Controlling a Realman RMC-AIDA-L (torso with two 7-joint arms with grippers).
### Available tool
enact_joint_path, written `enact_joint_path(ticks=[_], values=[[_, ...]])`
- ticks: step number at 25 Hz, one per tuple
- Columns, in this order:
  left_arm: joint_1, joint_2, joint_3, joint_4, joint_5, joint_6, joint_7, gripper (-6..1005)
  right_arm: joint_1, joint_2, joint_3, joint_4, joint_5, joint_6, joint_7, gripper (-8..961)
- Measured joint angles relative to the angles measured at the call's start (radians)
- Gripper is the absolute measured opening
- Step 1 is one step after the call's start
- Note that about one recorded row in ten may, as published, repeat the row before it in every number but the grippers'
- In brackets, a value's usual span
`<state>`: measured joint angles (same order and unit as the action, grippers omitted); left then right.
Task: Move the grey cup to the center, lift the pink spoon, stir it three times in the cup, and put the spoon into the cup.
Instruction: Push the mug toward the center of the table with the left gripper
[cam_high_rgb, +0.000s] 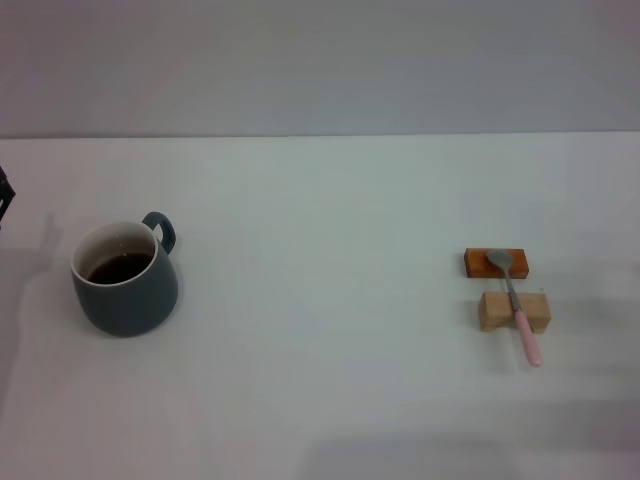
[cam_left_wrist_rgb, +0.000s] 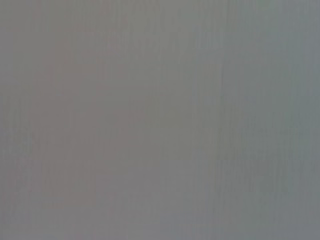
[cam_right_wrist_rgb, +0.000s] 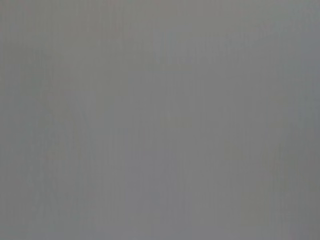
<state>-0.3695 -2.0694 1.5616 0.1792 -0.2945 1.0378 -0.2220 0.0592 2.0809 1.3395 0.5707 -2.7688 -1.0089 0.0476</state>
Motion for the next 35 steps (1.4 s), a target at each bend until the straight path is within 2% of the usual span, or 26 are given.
enact_joint_path(ticks=[20, 35], values=[[0.006, -0.005, 0.062, -0.011, 0.0, -0.046, -0.048, 862, 0.0, -0.004, 0.0, 0.012, -0.006, -0.002, 0.0, 820], [0.006, -0.004, 0.063, -0.011, -0.001, -0.046, -0.054, 861, 0.004, -0.004, 0.0, 0.016, -0.006, -0.002, 0.0, 820]])
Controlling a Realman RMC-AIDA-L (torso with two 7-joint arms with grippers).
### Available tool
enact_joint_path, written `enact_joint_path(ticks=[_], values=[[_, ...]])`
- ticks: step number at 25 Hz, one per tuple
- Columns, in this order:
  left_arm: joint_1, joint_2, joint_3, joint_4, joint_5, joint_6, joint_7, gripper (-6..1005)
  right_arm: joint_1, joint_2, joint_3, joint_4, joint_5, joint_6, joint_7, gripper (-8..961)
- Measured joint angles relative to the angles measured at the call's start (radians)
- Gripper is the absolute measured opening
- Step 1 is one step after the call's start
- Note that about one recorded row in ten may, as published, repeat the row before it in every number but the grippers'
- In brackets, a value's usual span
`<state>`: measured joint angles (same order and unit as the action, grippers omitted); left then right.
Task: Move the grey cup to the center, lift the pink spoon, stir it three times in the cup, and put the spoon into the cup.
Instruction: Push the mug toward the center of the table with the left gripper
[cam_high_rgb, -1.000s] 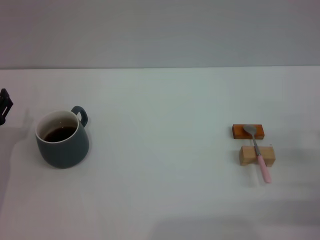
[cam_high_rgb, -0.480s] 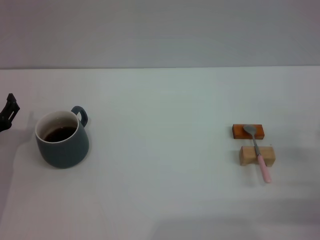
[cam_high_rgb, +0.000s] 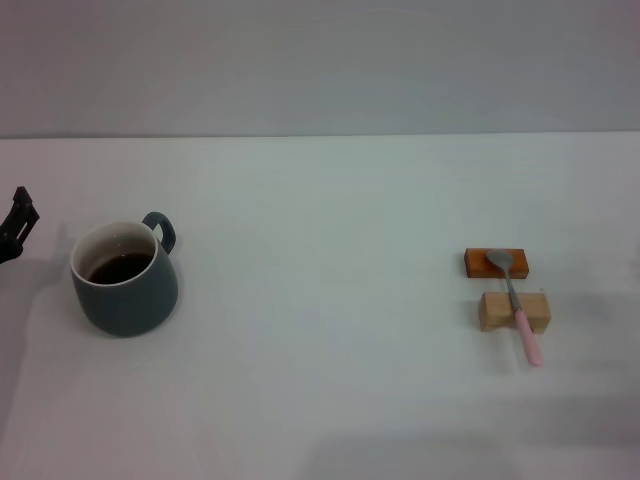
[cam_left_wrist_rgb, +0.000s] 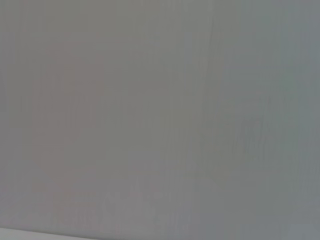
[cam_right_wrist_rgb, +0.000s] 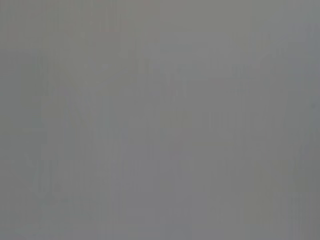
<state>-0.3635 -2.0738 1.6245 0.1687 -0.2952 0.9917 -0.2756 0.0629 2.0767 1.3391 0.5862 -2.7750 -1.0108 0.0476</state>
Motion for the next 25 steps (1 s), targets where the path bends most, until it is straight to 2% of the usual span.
enact_joint_path(ticks=[15, 25], values=[[0.004, -0.003, 0.032, -0.012, -0.006, -0.04, 0.0, 861, 0.0, -0.001, 0.0, 0.011, 0.0, 0.0, 0.0, 820], [0.007, -0.005, 0.041, -0.012, -0.001, -0.059, -0.023, 544, -0.004, -0.001, 0.0, 0.025, 0.0, 0.0, 0.0, 820]])
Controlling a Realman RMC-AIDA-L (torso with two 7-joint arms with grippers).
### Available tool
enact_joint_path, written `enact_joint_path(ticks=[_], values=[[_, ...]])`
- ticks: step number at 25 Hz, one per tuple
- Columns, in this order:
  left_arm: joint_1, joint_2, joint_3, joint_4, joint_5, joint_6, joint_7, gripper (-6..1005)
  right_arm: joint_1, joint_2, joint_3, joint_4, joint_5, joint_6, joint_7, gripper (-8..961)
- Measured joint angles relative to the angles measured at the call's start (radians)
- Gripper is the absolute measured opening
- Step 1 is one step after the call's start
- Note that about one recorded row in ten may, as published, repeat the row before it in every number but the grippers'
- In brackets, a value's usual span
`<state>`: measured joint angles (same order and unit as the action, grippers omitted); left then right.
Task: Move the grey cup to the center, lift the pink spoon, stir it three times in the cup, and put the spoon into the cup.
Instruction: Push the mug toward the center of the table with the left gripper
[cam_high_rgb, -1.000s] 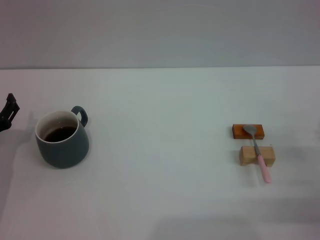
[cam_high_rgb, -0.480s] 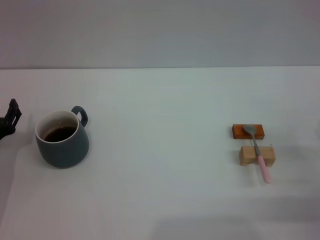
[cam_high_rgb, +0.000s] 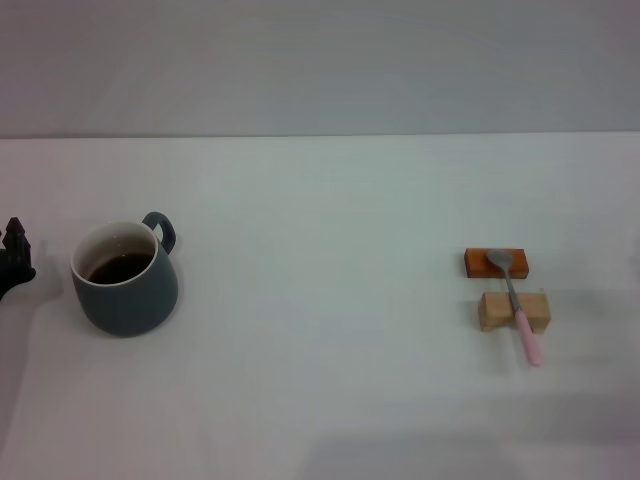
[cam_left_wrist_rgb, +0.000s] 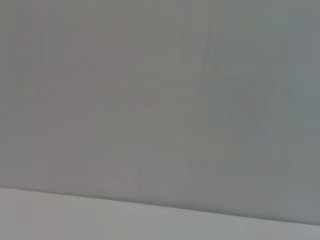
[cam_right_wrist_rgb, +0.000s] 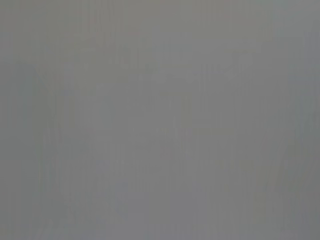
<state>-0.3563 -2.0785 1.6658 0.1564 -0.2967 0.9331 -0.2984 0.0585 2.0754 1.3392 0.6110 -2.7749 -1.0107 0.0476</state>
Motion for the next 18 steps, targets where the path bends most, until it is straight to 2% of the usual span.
enact_joint_path(ticks=[7, 10, 18], values=[[0.0, 0.0, 0.07, 0.005, 0.002, -0.001, -0.004, 233, 0.0, 0.0, 0.0, 0.005, 0.003, 0.0, 0.0, 820], [0.001, 0.0, 0.103, 0.01, 0.002, -0.001, -0.009, 15, 0.002, 0.0, 0.0, 0.007, 0.003, 0.0, 0.0, 820], [0.0, 0.0, 0.196, 0.034, 0.002, -0.001, -0.045, 3, 0.007, 0.0, 0.0, 0.011, 0.004, 0.0, 0.0, 820]])
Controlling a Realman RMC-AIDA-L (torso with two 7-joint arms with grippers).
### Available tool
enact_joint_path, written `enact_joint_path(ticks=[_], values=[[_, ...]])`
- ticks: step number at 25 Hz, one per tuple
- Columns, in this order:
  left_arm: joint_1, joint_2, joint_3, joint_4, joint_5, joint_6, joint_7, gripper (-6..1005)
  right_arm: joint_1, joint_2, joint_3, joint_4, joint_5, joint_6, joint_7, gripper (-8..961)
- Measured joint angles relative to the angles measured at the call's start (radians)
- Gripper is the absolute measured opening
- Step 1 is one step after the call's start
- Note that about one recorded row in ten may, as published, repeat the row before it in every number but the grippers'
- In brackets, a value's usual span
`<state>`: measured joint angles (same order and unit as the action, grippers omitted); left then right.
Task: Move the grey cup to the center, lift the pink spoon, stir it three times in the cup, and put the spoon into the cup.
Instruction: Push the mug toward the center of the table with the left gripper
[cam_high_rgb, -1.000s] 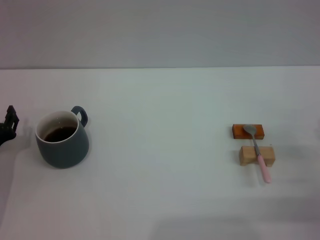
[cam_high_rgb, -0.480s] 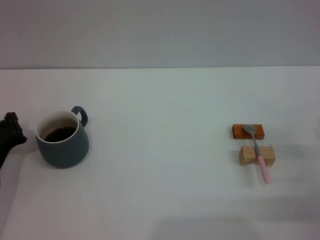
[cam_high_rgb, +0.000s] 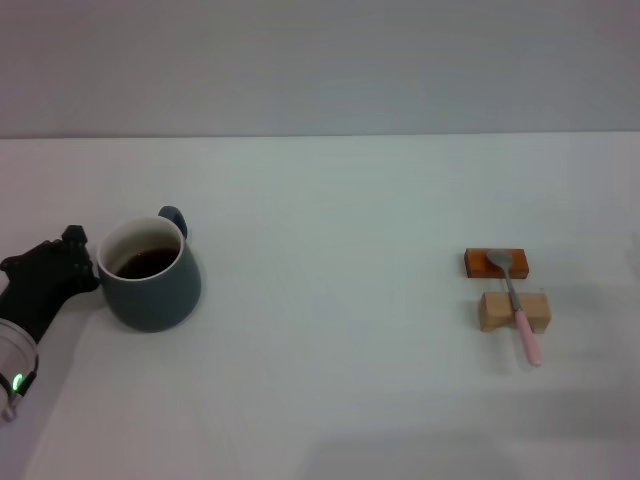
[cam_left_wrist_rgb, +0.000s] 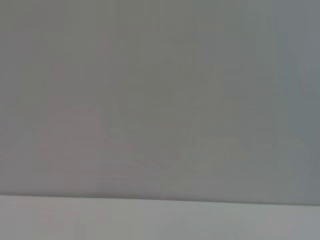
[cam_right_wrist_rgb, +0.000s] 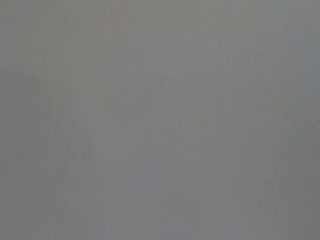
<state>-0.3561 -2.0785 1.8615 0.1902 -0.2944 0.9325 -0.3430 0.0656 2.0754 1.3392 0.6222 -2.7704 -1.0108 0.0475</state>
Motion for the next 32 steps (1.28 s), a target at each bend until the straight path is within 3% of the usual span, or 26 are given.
enact_joint_path(ticks=[12, 29, 32], values=[[0.011, 0.0, 0.155, 0.042, 0.0, 0.0, -0.015, -2, 0.002, 0.0, 0.0, 0.011, 0.0, 0.0, 0.0, 819], [0.033, 0.0, 0.266, 0.074, 0.0, 0.005, -0.077, -2, 0.002, 0.0, 0.0, 0.02, -0.002, 0.0, 0.0, 819], [0.04, 0.0, 0.319, 0.095, 0.0, 0.008, -0.105, -2, -0.001, 0.0, 0.0, 0.026, -0.003, 0.0, 0.0, 819]])
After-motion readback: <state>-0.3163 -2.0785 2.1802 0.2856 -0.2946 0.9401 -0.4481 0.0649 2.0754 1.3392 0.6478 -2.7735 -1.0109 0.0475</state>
